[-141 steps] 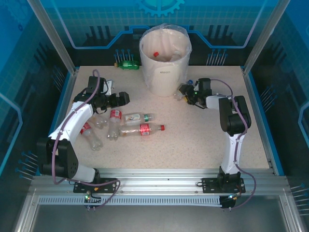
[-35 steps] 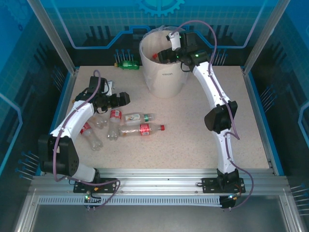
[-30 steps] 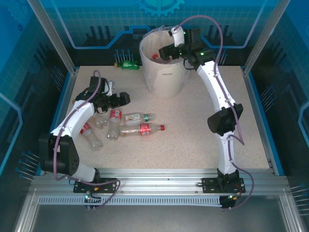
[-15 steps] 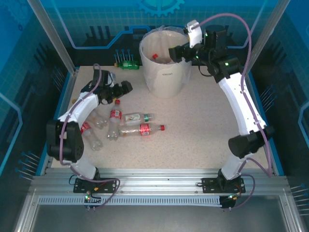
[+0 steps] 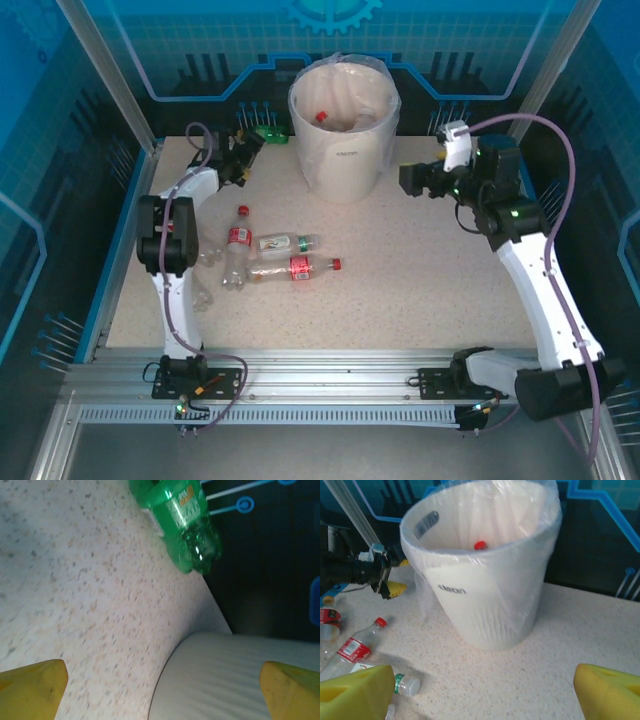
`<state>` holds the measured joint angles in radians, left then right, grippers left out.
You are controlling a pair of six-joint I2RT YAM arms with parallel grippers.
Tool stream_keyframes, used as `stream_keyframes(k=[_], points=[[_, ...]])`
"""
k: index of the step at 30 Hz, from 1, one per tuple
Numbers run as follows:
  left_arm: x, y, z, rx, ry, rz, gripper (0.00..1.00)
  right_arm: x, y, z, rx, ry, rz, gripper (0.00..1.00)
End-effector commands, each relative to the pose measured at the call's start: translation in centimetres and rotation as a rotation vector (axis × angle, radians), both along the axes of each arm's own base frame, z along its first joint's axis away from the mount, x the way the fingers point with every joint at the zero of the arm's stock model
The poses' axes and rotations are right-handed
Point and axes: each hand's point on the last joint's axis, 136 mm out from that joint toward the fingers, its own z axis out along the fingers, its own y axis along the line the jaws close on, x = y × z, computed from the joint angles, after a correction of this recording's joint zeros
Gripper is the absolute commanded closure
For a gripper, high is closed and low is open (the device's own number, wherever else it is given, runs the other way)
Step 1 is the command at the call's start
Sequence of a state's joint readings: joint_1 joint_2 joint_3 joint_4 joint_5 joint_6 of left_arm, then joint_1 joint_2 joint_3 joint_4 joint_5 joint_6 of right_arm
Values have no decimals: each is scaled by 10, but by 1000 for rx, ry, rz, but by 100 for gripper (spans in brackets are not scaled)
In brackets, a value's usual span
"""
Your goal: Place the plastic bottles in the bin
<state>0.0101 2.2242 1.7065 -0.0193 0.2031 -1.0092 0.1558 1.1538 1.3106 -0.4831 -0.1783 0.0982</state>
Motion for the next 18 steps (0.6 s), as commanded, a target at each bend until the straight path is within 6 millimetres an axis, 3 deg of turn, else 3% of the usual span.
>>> stream_keyframes(k=[1, 8, 18], points=[[25, 14, 4, 5, -15, 99, 1, -8, -9, -12, 43, 21, -23, 7], [64, 23, -6, 177, 2, 92, 1, -16, -27, -44, 79, 84, -64, 7], [91, 20, -17, 300, -1, 84, 1, -13, -42, -57, 100, 106, -110, 8]])
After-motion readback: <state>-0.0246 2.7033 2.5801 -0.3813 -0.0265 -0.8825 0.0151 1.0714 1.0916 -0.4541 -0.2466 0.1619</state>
